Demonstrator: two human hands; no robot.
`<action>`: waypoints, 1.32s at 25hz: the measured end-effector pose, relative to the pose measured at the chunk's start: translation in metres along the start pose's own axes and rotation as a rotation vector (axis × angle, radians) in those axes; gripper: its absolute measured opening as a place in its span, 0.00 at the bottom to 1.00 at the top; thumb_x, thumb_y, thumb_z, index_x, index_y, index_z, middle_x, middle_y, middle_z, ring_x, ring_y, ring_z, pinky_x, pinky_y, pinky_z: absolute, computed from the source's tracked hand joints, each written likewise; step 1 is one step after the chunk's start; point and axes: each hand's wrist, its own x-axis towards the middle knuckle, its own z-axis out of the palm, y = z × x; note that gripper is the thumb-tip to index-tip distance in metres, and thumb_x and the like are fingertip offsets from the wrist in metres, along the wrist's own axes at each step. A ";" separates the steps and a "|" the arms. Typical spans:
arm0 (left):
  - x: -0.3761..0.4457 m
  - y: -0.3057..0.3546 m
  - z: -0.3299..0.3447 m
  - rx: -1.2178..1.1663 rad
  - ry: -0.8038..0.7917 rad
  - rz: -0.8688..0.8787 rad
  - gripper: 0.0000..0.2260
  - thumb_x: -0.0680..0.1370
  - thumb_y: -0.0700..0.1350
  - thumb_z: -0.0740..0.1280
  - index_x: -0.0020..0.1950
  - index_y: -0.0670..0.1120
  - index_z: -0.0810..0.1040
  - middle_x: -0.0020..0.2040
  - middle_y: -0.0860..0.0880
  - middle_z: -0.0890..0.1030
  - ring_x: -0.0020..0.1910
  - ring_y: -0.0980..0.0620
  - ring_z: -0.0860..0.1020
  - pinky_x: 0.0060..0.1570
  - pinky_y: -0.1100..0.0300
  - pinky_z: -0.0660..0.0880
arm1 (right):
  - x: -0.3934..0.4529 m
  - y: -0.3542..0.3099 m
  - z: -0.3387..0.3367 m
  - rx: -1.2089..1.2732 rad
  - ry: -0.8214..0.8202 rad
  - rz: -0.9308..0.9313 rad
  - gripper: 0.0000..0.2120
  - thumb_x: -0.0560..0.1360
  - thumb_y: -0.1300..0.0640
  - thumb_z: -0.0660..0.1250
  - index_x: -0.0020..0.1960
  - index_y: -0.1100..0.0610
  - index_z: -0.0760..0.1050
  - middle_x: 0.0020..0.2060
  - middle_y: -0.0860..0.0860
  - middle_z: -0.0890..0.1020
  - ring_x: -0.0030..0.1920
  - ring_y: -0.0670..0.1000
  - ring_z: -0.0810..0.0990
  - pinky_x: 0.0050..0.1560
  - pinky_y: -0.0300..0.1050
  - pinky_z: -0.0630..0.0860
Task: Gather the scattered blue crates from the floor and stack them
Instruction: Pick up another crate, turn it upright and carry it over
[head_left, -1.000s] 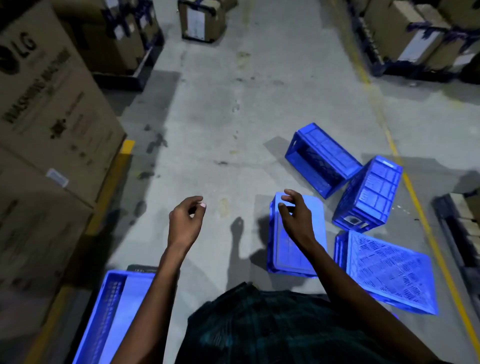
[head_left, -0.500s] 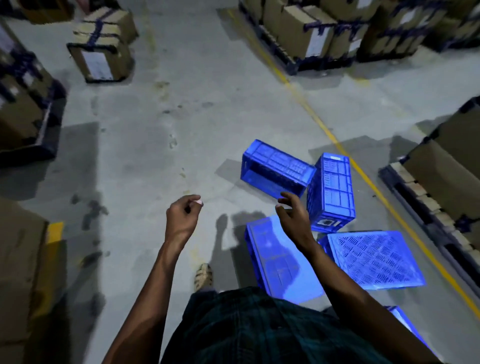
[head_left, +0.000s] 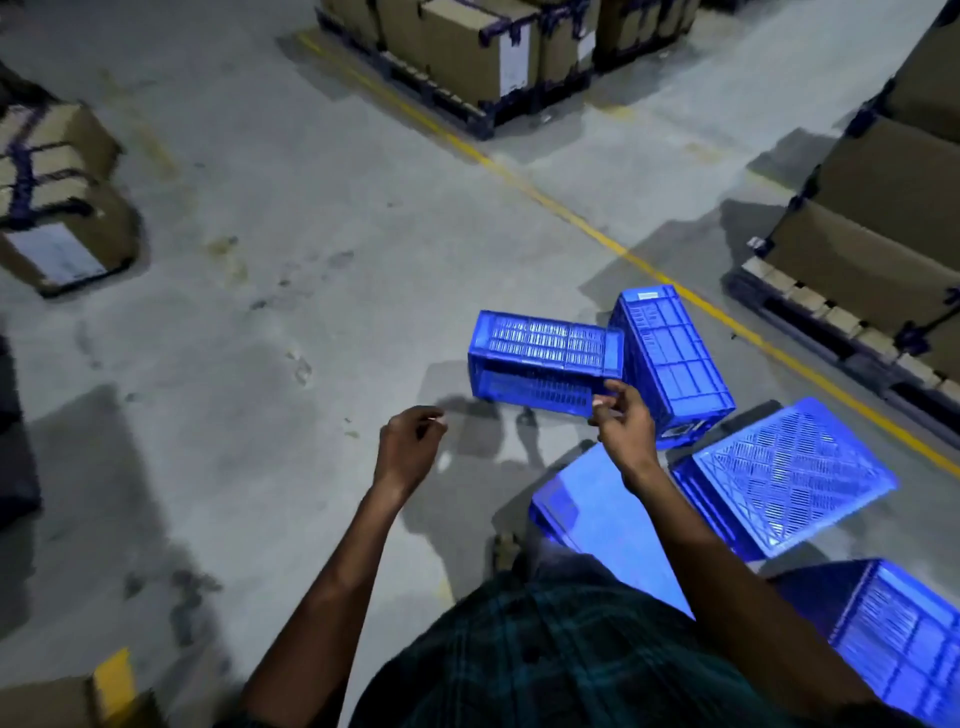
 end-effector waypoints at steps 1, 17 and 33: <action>0.022 0.006 -0.002 0.005 -0.031 0.020 0.10 0.72 0.48 0.68 0.50 0.50 0.84 0.44 0.49 0.87 0.45 0.51 0.85 0.54 0.47 0.80 | 0.015 -0.004 0.007 0.026 0.026 0.012 0.13 0.76 0.53 0.65 0.60 0.47 0.72 0.47 0.48 0.82 0.48 0.56 0.83 0.52 0.59 0.79; 0.354 0.072 0.057 0.211 -0.319 -0.039 0.12 0.73 0.42 0.67 0.54 0.44 0.83 0.43 0.44 0.86 0.44 0.46 0.84 0.50 0.51 0.80 | 0.253 0.006 0.099 0.069 0.233 0.391 0.13 0.74 0.55 0.66 0.58 0.48 0.70 0.45 0.52 0.82 0.47 0.62 0.83 0.52 0.60 0.79; 0.508 0.060 0.287 0.927 -1.032 0.276 0.20 0.76 0.52 0.63 0.67 0.49 0.76 0.63 0.45 0.80 0.64 0.44 0.77 0.60 0.49 0.74 | 0.354 0.065 0.079 0.191 0.429 0.789 0.17 0.75 0.61 0.67 0.62 0.59 0.69 0.43 0.57 0.79 0.33 0.53 0.74 0.32 0.45 0.70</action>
